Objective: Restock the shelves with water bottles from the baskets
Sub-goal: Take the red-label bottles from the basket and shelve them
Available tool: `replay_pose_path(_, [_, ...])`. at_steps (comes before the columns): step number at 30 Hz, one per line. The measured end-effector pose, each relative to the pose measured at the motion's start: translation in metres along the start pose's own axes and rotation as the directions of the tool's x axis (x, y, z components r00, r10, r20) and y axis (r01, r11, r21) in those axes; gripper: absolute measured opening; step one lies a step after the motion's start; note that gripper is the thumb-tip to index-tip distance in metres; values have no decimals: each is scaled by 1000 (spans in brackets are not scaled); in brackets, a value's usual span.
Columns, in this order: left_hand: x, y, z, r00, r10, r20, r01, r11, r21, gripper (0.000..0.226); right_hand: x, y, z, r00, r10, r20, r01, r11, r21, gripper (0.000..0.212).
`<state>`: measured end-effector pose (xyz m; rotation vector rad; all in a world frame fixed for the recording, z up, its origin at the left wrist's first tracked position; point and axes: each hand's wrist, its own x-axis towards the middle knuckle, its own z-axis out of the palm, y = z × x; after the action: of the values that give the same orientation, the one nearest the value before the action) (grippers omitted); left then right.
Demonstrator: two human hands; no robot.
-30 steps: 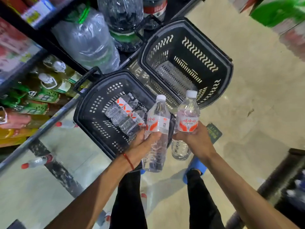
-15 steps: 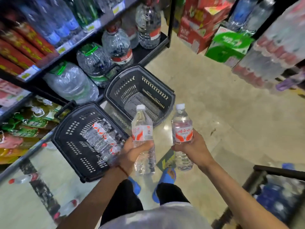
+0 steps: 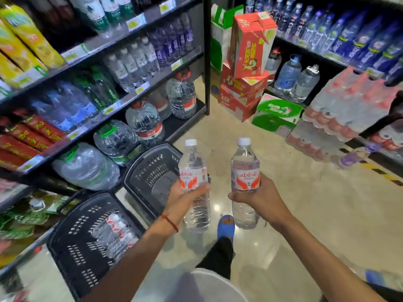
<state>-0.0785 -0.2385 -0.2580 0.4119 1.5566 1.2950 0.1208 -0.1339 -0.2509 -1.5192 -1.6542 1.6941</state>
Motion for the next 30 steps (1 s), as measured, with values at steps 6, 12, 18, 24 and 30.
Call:
replay_pose_path(6, [90,62,45,995,71,-76,-70,997,13,32,92,-57,-46,995,-97,17,98,983,-157,58])
replay_pose_path(12, [180,140,75,977,173,-122,-170,985,32,39,194,-126,-82,974,-226,-3,222,958,-180,66])
replay_pose_path(18, [267,194,95,940,252,-230,-237,967,88,45,314,-181,-111,952,-299,66,306,936,-172,50])
replay_pose_path(24, [348,240,110,897,235,-375,-226,972,69,66,431,-246,-129,901,-380,208,408,906,-115,43])
replay_pose_path(30, [412,293,135,902,243,-357,-285,956,-71,56,541,-321,-139,835,-403,374,474,873,-118,54])
